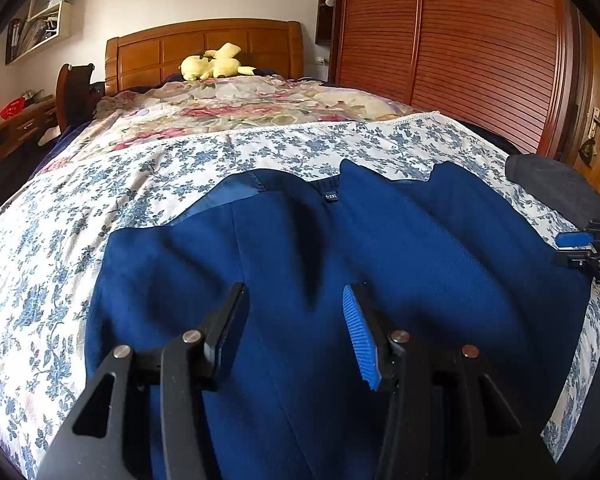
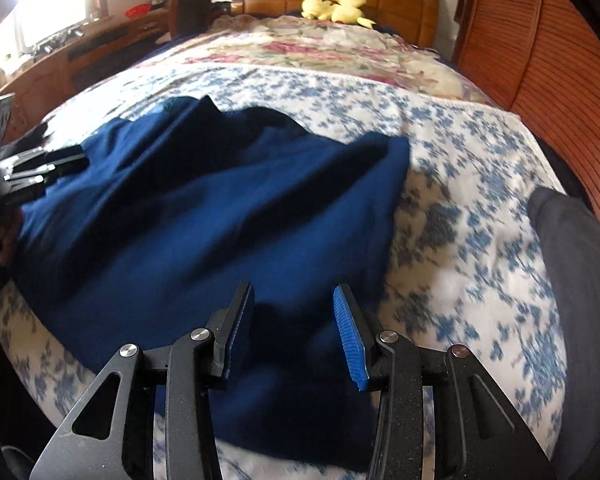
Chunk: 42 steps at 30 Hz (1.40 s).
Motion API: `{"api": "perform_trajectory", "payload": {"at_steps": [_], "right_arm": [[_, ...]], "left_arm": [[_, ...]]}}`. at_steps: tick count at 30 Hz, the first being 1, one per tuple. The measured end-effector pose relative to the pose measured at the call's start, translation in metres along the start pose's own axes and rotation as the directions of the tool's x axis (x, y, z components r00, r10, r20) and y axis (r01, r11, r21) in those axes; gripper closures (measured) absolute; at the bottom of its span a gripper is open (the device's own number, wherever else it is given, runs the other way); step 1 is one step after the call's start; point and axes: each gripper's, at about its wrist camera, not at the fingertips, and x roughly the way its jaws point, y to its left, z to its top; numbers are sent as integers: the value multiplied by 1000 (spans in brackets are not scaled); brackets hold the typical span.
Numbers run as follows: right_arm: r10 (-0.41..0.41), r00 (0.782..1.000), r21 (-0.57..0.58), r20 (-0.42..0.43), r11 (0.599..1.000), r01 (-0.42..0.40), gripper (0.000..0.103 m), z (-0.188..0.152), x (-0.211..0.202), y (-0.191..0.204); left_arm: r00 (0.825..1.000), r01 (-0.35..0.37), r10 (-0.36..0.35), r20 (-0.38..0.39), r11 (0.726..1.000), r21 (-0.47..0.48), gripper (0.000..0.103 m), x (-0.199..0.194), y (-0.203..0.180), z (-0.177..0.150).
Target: Fold large clothes
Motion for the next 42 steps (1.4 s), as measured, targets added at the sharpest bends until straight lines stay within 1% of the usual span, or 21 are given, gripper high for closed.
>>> {"api": "perform_trajectory", "payload": {"at_steps": [2,5,11,12,13,15,16,18,19,21,24,27,28,30,32,33,34,37,40,42], "right_arm": [[-17,1000,17,-6,1000,17,62,-6,-3,-9],[-19,1000,64,-12,998,20,62,-15,-6,-20],[17,999,98,-44,995,-13,62,-28,-3,-22],[40,998,116,-50,993,-34,63,-30,-2,-24],[56,997,123,-49,991,-50,73,-31,-2,-25],[106,993,116,-50,988,-99,87,-34,-2,-24],[104,994,107,-46,989,-98,93,-36,-3,-22],[88,996,83,-17,993,-86,97,-37,-11,-22],[78,997,83,-7,994,-77,97,-37,-14,-21],[51,998,122,36,991,-55,98,-36,-25,-24],[36,995,117,88,992,-47,97,-33,-37,-22],[21,997,122,80,992,-31,97,-31,-37,-21],[13,996,114,88,993,-23,94,-31,-39,-20],[-14,994,103,111,995,3,93,-29,-45,-19],[-32,990,90,134,996,20,83,-26,-51,-19],[-39,988,84,149,996,27,73,-24,-56,-18],[-32,986,78,161,997,20,69,-22,-58,-18],[-7,982,49,187,999,-2,68,-15,-60,-11],[50,979,31,198,998,-57,64,-9,-54,1],[98,977,12,192,995,-102,64,-5,-43,14]], "left_arm": [[1000,-2,2,2,1000,2,55,0,0,0],[1000,-6,6,3,1000,5,55,0,-1,0],[1000,-9,9,15,1000,15,55,-8,-6,-1],[1000,-11,10,17,1000,17,55,-11,-6,-2],[1000,-12,12,20,1000,19,55,-14,-8,-2],[1000,-15,15,24,1000,26,55,-20,-11,-4],[1000,-15,15,26,1000,26,55,-23,-12,-6],[999,-11,10,31,1000,23,55,-32,-14,-10],[999,-10,10,33,1000,18,55,-35,-15,-11],[999,-8,7,36,1000,5,55,-44,-16,-16],[999,-11,11,40,1000,5,55,-56,-21,-24],[998,-49,48,45,999,17,55,-71,-26,-33],[997,-57,56,47,998,19,55,-75,-27,-36],[997,-67,67,42,998,14,55,-85,-28,-43],[997,-75,74,35,997,7,55,-93,-29,-49],[996,-84,84,31,996,5,55,-97,-30,-52],[995,-94,94,28,996,2,55,-101,-30,-55],[993,-118,118,19,993,-7,55,-112,-30,-63],[990,-139,139,-1,990,-23,55,-120,-28,-71],[987,-159,159,-15,987,-25,55,-123,-25,-74]]}}
